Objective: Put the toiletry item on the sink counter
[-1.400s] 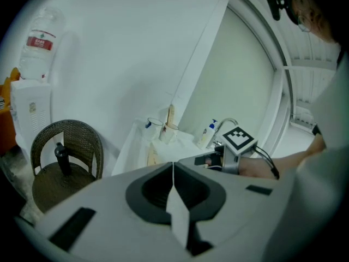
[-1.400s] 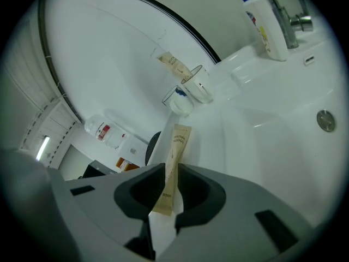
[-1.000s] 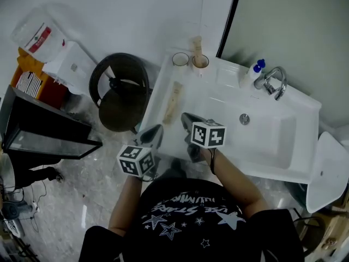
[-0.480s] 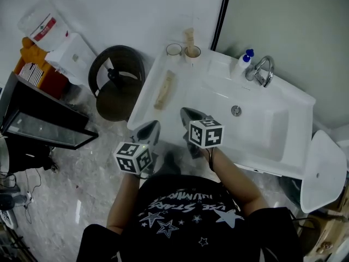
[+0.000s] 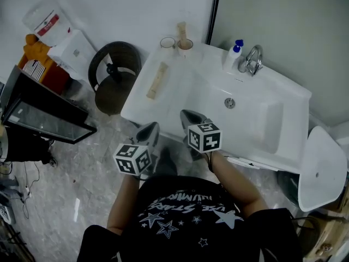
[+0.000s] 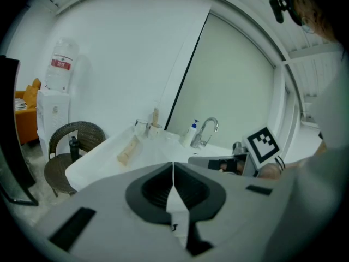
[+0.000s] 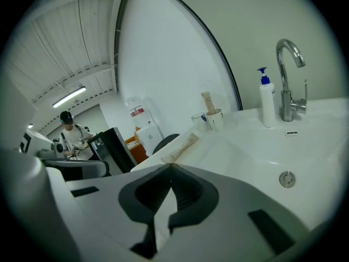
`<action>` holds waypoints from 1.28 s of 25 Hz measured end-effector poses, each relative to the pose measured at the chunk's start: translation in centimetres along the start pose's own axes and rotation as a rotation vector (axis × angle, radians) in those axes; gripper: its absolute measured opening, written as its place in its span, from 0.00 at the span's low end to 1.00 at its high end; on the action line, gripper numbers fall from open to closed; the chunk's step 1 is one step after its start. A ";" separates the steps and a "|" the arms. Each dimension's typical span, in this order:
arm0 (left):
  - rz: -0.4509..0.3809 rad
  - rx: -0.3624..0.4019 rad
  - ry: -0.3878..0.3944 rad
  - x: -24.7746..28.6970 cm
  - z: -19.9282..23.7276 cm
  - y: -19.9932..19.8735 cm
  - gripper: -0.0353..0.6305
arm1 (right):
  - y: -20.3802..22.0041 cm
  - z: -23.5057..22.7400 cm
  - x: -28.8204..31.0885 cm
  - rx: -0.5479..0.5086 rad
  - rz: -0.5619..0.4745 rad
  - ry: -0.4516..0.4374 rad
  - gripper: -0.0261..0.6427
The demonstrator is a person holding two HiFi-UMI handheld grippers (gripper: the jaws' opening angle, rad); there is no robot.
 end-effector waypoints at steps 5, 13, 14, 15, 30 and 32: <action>0.008 -0.003 0.002 -1.0 -2.6 2.0 0.08 | 1.9 -0.3 -3.2 -0.017 0.004 0.002 0.06; 0.004 0.038 -0.034 -2.9 -5.5 3.1 0.08 | 4.1 -1.4 -8.5 -0.030 -0.011 0.009 0.06; 0.004 0.044 -0.039 -3.2 -5.8 3.2 0.08 | 4.4 -1.6 -9.1 -0.030 -0.011 0.012 0.06; 0.005 0.049 -0.040 -3.5 -6.2 3.4 0.08 | 4.8 -1.9 -9.7 -0.028 -0.011 0.016 0.06; 0.070 0.053 0.048 -5.8 -12.6 8.5 0.08 | 9.0 -3.6 -16.7 0.010 -0.025 0.073 0.06; 0.074 0.050 0.069 -5.9 -13.0 8.8 0.08 | 9.4 -3.8 -17.3 0.014 -0.026 0.092 0.06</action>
Point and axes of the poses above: the fingertips, and each gripper's own axes: x forward along the fingers, z to its left, y out of its underside, the point moved 3 cm from there along -x, backward along the fingers, and after that the axes turned 3 degrees about -x, right-handed, at the moved point
